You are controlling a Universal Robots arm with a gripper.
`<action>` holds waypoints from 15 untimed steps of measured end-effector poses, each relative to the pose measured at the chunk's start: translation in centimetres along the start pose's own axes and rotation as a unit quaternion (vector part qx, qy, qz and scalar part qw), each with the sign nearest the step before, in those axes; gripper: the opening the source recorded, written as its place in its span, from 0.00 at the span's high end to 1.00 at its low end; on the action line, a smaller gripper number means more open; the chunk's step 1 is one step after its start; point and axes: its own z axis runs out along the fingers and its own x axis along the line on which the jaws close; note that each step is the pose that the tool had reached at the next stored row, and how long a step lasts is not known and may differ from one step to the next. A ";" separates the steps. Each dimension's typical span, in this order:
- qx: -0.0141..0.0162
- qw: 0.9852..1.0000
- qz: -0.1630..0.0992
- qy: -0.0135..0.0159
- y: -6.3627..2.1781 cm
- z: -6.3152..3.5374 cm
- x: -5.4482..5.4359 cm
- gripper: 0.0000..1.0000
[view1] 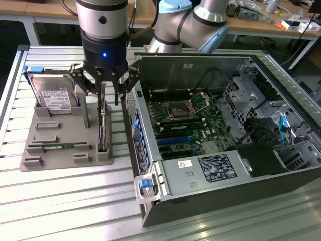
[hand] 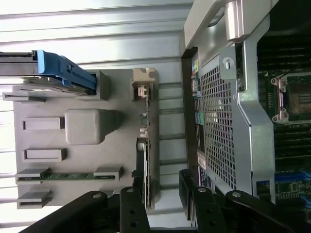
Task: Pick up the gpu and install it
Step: 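Pick up the gpu and move the gpu toward the slot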
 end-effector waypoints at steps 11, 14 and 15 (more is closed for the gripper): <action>0.000 1.000 0.000 0.000 -0.02 1.02 0.2 0.58; 0.000 1.000 0.000 0.000 -0.02 1.19 0.2 0.58; 0.000 1.000 0.000 0.000 -0.02 1.24 0.2 0.58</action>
